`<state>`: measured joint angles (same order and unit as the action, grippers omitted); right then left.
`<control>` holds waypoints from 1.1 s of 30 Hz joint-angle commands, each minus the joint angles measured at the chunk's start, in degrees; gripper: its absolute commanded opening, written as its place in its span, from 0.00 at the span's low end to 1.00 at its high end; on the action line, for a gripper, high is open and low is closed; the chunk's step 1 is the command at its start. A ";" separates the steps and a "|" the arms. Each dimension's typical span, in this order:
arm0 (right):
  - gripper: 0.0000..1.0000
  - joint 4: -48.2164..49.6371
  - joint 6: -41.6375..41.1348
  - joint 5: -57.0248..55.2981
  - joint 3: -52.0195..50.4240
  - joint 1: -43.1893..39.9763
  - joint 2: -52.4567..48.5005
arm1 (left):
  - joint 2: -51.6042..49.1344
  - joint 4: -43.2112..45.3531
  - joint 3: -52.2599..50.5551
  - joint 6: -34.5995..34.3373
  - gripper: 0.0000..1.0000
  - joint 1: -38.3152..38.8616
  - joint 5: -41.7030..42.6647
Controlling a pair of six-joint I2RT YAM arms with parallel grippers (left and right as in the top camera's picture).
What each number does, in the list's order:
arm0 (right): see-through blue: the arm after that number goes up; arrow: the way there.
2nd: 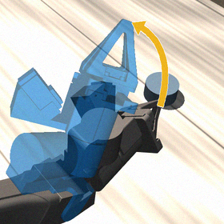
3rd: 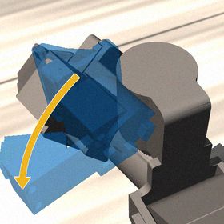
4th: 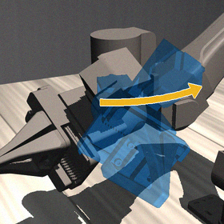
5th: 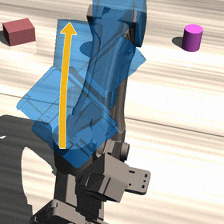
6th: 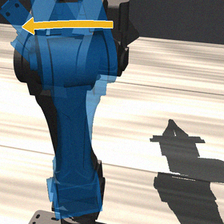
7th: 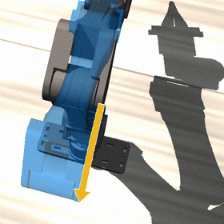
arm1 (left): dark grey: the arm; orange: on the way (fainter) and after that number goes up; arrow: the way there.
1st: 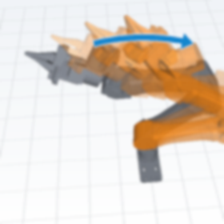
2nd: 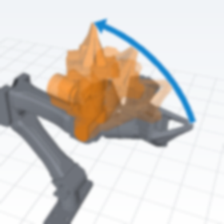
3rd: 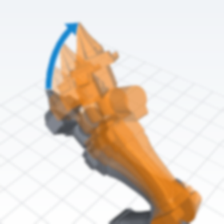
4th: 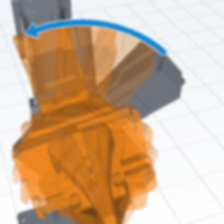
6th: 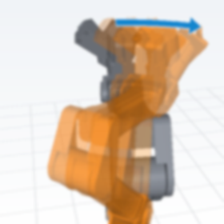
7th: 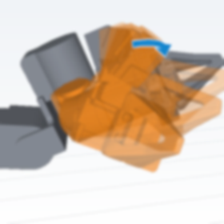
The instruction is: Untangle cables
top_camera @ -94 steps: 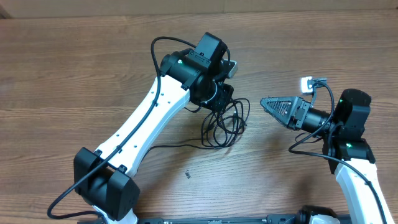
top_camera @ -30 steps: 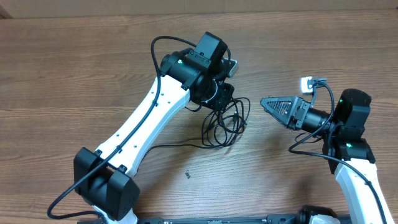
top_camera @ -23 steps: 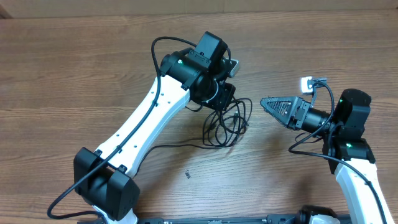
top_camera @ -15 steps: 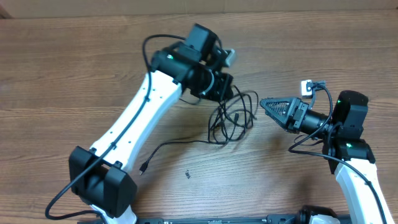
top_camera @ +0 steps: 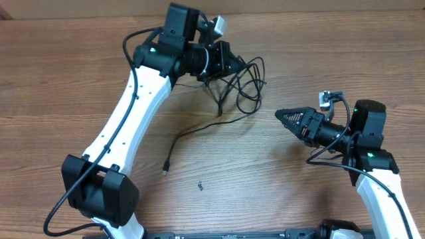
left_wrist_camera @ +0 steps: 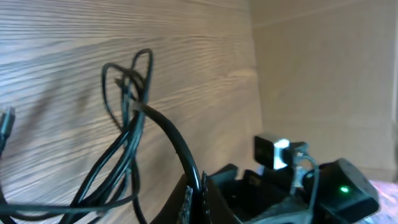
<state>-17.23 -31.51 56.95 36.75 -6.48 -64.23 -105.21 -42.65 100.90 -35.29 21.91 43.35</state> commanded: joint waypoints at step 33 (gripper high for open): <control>0.41 1.36 0.52 -12.02 0.33 0.79 -3.96 | 1.51 14.67 2.01 -20.28 0.04 3.21 11.96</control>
<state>-17.06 -31.33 43.42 36.75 -5.91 -67.48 -105.21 -28.91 100.95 -53.01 24.32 53.45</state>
